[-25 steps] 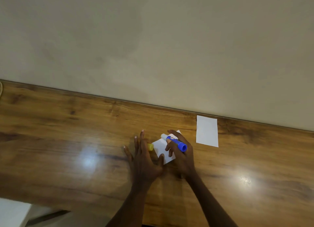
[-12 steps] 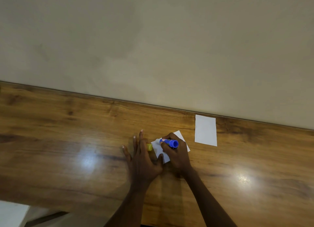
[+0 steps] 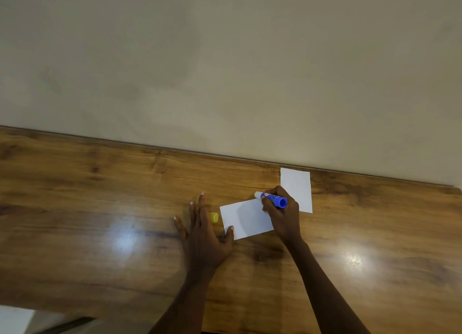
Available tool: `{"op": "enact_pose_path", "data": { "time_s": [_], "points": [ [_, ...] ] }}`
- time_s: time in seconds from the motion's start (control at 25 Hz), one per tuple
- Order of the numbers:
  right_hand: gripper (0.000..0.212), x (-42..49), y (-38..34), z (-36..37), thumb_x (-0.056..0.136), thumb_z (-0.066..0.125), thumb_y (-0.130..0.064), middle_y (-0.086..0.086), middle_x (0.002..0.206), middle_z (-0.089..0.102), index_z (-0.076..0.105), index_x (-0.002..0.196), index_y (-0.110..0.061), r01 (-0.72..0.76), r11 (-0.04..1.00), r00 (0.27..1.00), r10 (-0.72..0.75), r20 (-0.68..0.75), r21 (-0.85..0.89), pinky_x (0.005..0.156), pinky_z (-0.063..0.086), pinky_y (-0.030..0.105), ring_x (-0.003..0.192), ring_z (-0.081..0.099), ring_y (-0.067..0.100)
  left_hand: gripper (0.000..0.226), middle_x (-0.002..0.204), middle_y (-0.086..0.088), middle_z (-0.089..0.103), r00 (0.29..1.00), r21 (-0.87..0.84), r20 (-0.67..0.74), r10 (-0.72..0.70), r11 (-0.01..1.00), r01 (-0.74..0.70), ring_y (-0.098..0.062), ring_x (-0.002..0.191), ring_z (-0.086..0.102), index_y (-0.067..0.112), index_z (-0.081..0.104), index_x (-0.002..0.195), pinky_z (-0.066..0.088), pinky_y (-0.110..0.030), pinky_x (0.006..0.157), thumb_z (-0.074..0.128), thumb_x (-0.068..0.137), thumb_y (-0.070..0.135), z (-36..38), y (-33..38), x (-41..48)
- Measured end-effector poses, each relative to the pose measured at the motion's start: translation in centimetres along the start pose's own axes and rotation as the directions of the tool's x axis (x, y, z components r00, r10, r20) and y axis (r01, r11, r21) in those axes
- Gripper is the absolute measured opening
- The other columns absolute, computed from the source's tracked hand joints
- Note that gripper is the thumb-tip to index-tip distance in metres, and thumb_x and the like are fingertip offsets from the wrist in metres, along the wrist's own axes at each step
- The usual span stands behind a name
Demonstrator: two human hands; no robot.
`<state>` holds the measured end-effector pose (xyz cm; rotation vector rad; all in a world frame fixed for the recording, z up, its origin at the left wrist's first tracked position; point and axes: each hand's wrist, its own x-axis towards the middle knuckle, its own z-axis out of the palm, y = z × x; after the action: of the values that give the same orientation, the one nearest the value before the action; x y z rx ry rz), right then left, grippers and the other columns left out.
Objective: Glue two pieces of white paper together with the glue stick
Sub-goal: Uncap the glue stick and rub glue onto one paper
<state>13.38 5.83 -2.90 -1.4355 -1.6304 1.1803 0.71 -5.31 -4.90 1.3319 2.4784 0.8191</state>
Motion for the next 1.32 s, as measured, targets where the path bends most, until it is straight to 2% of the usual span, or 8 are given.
{"op": "enact_pose_path", "data": {
  "time_s": [0.28, 0.4, 0.48, 0.68, 0.88, 1.08, 1.16, 1.32],
  "points": [
    [0.025, -2.6, -0.4, 0.8, 0.081, 0.062, -0.015, 0.000, 0.091, 0.058, 0.053, 0.104, -0.013, -0.020, 1.000, 0.998, 0.020, -0.061, 0.008, 0.056, 0.043, -0.001, 0.069, 0.056, 0.006, 0.098, 0.149, -0.014, 0.028, 1.000, -0.005, -0.007, 0.016, 1.000, -0.016, -0.022, 0.135, 0.003, 0.022, 0.004, 0.141, -0.008, -0.054, 0.109, 0.064, 0.067, 0.046, -0.2, 0.0, -0.1],
    [0.039, -4.0, -0.8, 1.5, 0.084, 0.059, -0.021, 0.008, 0.108, 0.064, 0.049, 0.121, -0.014, -0.012, 0.982, 0.998, -0.001, -0.069, -0.186, 0.079, 0.055, 0.024, 0.090, 0.062, 0.019, 0.099, 0.151, -0.011, 0.025, 1.000, -0.017, 0.007, 0.021, 1.000, -0.021, -0.020, 0.135, 0.000, 0.028, -0.002, 0.138, -0.011, -0.051, 0.110, 0.066, 0.069, 0.045, -0.2, 0.0, -0.1],
    [0.043, -4.7, -0.7, 2.4, 0.083, 0.060, -0.018, 0.011, 0.124, 0.059, 0.048, 0.123, -0.014, -0.011, 0.938, 1.000, 0.020, 0.020, -0.347, 0.096, 0.046, 0.041, 0.109, 0.056, 0.026, 0.097, 0.151, -0.011, 0.026, 1.000, -0.021, 0.002, 0.014, 1.000, -0.014, -0.019, 0.135, 0.001, 0.022, 0.005, 0.141, -0.010, -0.051, 0.110, 0.066, 0.069, 0.044, -0.1, 0.0, -0.1],
    [0.049, -3.1, -1.1, 2.5, 0.080, 0.062, -0.008, 0.008, 0.138, 0.046, 0.045, 0.125, -0.018, 0.141, 0.885, 0.963, -0.018, 0.270, -0.444, 0.107, 0.033, 0.039, 0.127, 0.040, 0.025, 0.088, 0.153, -0.008, 0.021, 1.000, -0.049, 0.011, -0.010, 0.999, 0.010, -0.015, 0.135, -0.004, 0.020, 0.005, 0.142, -0.014, -0.048, 0.110, 0.047, 0.072, 0.054, -0.4, 0.2, -0.1],
    [0.064, 0.3, -2.2, -0.2, 0.072, 0.055, 0.015, 0.004, 0.144, 0.038, 0.045, 0.123, -0.022, 0.420, 0.799, 0.710, 0.005, 0.704, -0.429, 0.113, 0.019, 0.045, 0.138, 0.021, 0.028, 0.082, 0.151, -0.010, 0.024, 1.000, -0.056, -0.008, -0.009, 0.998, 0.009, -0.018, 0.134, -0.001, 0.019, 0.006, 0.141, -0.012, -0.051, 0.110, 0.045, 0.075, 0.049, -0.3, 0.2, -0.1],
    [0.060, 1.9, -3.4, -0.2, 0.071, 0.057, 0.012, 0.012, 0.137, 0.046, 0.046, 0.124, -0.015, 0.606, 0.731, 0.453, 0.007, 0.892, -0.314, 0.100, 0.032, 0.031, 0.125, 0.039, 0.029, 0.084, 0.151, -0.011, 0.026, 1.000, -0.019, -0.009, -0.001, 1.000, 0.001, -0.025, 0.139, 0.007, 0.016, 0.010, 0.141, -0.008, -0.052, 0.110, 0.058, 0.077, 0.045, -0.1, 0.1, 0.0],
    [0.057, 1.5, -3.4, 0.2, 0.072, 0.059, 0.008, 0.012, 0.133, 0.050, 0.047, 0.123, -0.014, 0.600, 0.739, 0.484, -0.030, 0.874, -0.307, 0.096, 0.034, 0.028, 0.119, 0.046, 0.026, 0.086, 0.149, -0.012, 0.029, 1.000, -0.017, -0.018, 0.000, 1.000, -0.001, -0.025, 0.139, 0.010, 0.014, 0.014, 0.141, -0.007, -0.052, 0.110, 0.059, 0.076, 0.047, -0.1, 0.0, 0.0],
    [0.026, -1.2, -3.3, 1.4, 0.076, 0.059, -0.026, 0.000, 0.097, 0.067, 0.061, 0.101, -0.019, 0.210, 0.977, 0.885, -0.183, 0.429, -0.017, 0.072, 0.047, 0.015, 0.080, 0.063, 0.011, 0.085, 0.149, -0.012, 0.029, 1.000, 0.009, -0.019, 0.015, 1.000, -0.015, -0.022, 0.136, 0.005, 0.013, 0.018, 0.140, -0.006, -0.054, 0.109, 0.059, 0.074, 0.046, 0.0, 0.1, 0.0]
  ]
}}
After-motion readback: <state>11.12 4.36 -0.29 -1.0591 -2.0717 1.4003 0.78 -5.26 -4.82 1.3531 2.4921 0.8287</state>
